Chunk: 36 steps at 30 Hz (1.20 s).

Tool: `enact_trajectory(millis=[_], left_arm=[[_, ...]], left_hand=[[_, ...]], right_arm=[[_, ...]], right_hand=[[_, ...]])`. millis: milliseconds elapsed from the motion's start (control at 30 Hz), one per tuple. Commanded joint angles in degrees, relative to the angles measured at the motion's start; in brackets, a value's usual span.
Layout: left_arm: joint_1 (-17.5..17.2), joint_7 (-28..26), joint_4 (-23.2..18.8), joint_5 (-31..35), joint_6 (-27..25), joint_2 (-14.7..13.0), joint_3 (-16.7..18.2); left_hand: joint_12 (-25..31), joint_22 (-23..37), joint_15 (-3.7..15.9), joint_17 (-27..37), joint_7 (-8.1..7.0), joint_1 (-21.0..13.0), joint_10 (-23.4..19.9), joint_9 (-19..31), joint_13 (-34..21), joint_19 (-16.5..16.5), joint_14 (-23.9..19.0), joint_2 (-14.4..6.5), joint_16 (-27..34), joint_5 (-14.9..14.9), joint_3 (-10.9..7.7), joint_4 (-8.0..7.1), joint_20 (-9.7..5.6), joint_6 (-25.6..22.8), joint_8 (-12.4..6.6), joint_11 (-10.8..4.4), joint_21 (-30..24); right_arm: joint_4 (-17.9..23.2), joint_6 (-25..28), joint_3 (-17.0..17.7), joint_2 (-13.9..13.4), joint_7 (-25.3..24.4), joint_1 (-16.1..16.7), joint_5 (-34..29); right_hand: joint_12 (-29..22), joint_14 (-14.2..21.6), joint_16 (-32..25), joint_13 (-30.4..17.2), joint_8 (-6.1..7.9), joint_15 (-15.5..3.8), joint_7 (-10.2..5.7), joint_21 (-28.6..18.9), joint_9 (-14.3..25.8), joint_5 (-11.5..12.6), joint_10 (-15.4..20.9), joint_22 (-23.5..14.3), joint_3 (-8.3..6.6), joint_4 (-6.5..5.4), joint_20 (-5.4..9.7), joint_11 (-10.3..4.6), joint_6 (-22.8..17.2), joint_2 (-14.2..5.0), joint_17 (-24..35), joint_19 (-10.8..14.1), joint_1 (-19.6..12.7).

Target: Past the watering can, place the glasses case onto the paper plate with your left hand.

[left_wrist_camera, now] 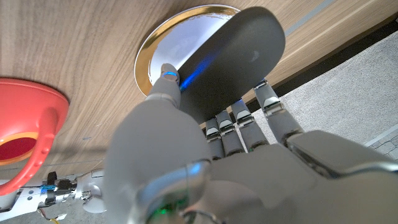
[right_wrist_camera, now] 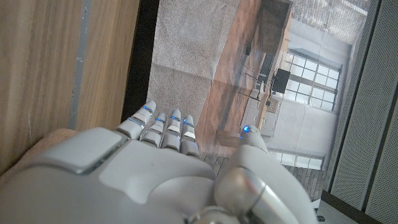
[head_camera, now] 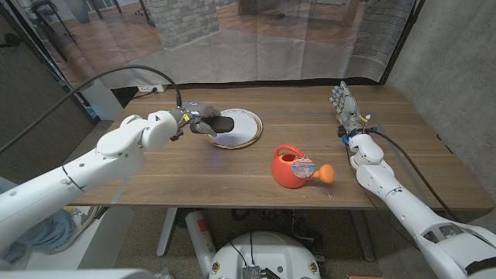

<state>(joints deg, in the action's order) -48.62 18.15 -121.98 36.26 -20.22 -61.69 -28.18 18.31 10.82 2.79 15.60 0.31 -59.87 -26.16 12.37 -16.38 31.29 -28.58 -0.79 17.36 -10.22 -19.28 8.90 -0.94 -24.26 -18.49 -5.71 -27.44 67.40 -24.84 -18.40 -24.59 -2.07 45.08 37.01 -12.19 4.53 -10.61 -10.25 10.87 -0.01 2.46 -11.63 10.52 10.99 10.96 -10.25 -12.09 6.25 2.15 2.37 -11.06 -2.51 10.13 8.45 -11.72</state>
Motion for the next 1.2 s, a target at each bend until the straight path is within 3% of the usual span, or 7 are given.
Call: enact_trajectory(millis=[33, 867, 1200], left_arm=[[2.2, -0.7, 3.0, 0.0, 1.1, 1.0, -1.2], [4.9, -5.7, 9.5, 0.8, 4.9, 3.7, -3.6], [9.2, -5.2, 14.5, 0.9, 9.8, 6.1, -6.1]], left_hand=[[-0.2, 0.1, 1.97, 0.1, 0.36, -6.1, -0.2, 0.2, -0.2, 0.4, 0.2, -6.7, -0.1, -0.3, -1.46, -1.26, -0.73, -0.1, 0.27, 0.27, -0.4], [-0.5, 0.1, 2.5, 0.4, -0.47, -6.1, -0.5, 0.2, -0.7, -0.4, 0.3, -6.6, -0.4, -0.2, -1.53, -1.36, -1.08, -0.9, 0.33, -0.48, -0.4], [-0.5, 0.1, 2.73, 0.5, -0.67, -6.1, -0.7, 0.2, -0.9, -0.8, 0.4, -6.6, -0.6, -0.2, -1.55, -1.41, -1.21, -1.2, 0.37, -0.41, -0.3]], right_arm=[[0.3, -0.4, 0.3, -0.1, -0.2, 0.5, 0.1], [2.6, -0.1, 0.6, -0.8, -1.2, 2.0, -0.1], [3.2, 0.0, 0.7, -0.8, -2.0, 2.6, -0.2]], right_hand=[[-0.2, 0.5, -0.2, -0.3, 0.43, 0.3, 0.01, -0.1, 0.3, 0.2, 0.6, -0.1, 0.12, -0.02, 0.6, 0.08, -0.5, -0.45, 0.2, 0.6, -0.3], [-0.2, 0.5, -0.2, -0.3, 0.42, 0.35, 0.04, -0.1, 0.3, 0.2, 0.7, -0.2, 0.16, -0.02, 0.62, 0.08, -0.6, -0.5, 0.2, 0.7, -0.3], [-0.1, 0.6, -0.1, -0.3, 0.42, 0.3, 0.01, 0.0, 0.3, 0.2, 0.7, -0.2, 0.18, -0.02, 0.62, 0.02, -0.6, -0.51, 0.2, 0.7, -0.3]])
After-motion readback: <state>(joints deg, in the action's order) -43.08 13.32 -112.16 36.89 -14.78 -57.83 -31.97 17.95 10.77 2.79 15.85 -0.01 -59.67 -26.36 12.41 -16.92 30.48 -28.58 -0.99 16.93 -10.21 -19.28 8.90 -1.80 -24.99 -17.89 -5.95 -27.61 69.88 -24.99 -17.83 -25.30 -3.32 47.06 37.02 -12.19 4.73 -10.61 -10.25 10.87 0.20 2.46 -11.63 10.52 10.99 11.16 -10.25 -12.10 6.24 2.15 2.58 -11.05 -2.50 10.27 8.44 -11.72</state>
